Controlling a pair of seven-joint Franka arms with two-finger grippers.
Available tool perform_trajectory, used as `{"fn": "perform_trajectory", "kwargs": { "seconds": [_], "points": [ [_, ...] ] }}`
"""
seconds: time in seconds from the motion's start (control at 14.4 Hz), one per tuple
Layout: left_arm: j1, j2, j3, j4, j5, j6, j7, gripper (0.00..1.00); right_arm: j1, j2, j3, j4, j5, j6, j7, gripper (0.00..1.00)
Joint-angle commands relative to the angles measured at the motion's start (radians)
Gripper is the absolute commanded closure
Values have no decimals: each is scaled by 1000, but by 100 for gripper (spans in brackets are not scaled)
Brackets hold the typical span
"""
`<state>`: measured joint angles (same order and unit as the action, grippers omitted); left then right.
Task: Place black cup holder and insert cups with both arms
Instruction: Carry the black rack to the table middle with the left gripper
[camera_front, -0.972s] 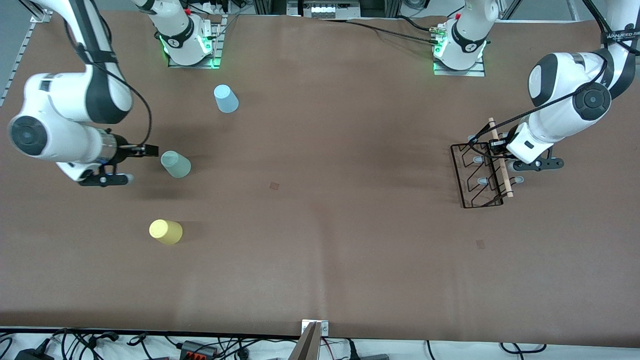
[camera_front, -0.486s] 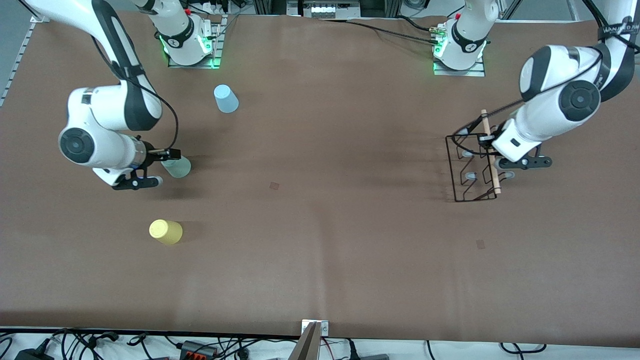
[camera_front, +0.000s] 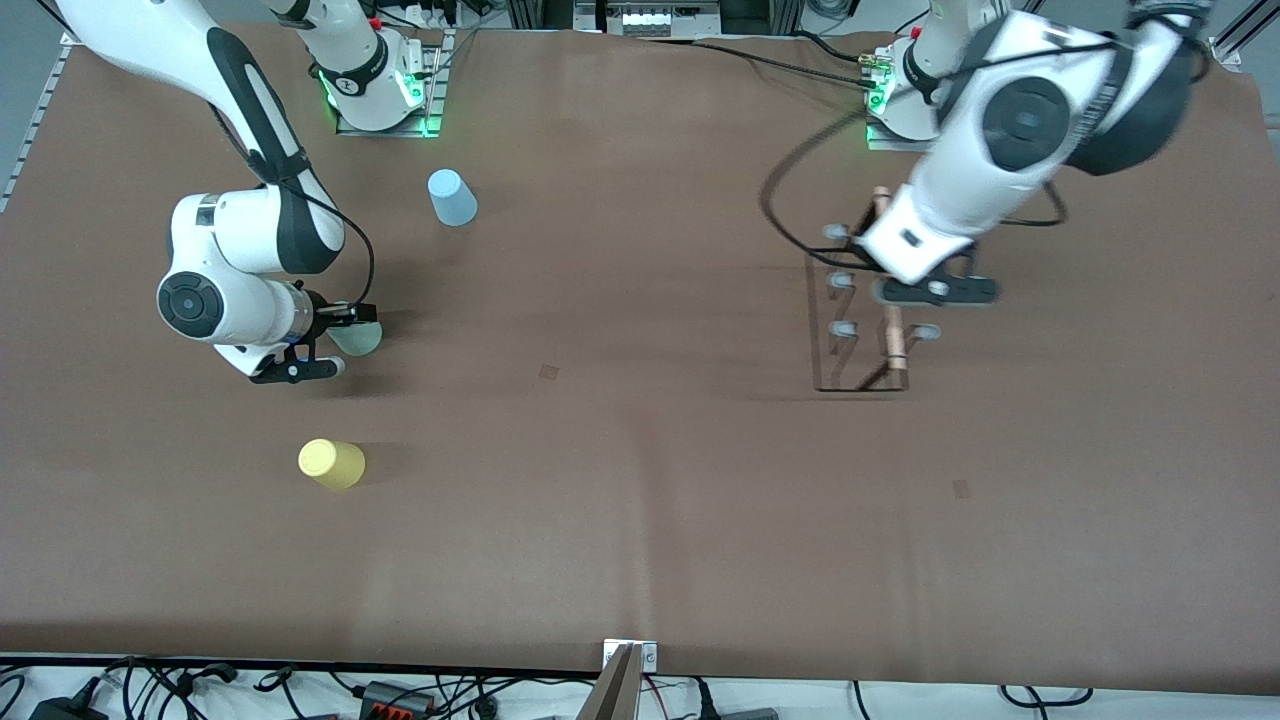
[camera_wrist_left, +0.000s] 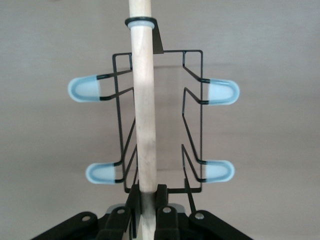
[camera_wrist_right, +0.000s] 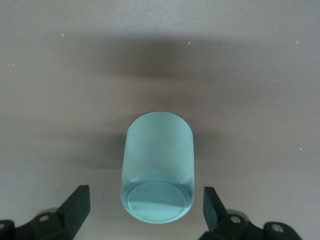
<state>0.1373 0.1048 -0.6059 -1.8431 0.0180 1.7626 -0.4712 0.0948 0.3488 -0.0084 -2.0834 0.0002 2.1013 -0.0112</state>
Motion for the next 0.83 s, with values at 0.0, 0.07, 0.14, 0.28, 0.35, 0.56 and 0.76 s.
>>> {"fn": "perform_trajectory", "kwargs": {
  "seconds": [0.0, 0.07, 0.14, 0.28, 0.35, 0.56, 0.76],
  "points": [
    [-59, 102, -29, 125, -15, -38, -122, 99, -10, -19, 1, -27, -2, 19, -7, 0],
    [-95, 136, -29, 158, -18, -38, -156, 99, -10, -11, 1, -27, -2, 22, -6, 0],
    [-128, 179, -29, 201, -18, -38, -174, 99, -10, -4, 1, -26, -2, 32, 0, 0],
    [-204, 261, -28, 296, -10, -38, -236, 99, -10, 13, 1, -26, -2, 54, 2, 0],
    [-226, 291, -28, 317, -6, -37, -286, 99, -10, 22, -1, -24, -2, 55, 4, 0],
    [-298, 346, -21, 349, 19, -11, -359, 99, -10, 24, -1, -23, -2, 56, 10, 0],
    [-341, 389, -18, 355, 20, 92, -398, 99, -9, 22, -1, -20, -2, 46, 20, 27]
  ]
}}
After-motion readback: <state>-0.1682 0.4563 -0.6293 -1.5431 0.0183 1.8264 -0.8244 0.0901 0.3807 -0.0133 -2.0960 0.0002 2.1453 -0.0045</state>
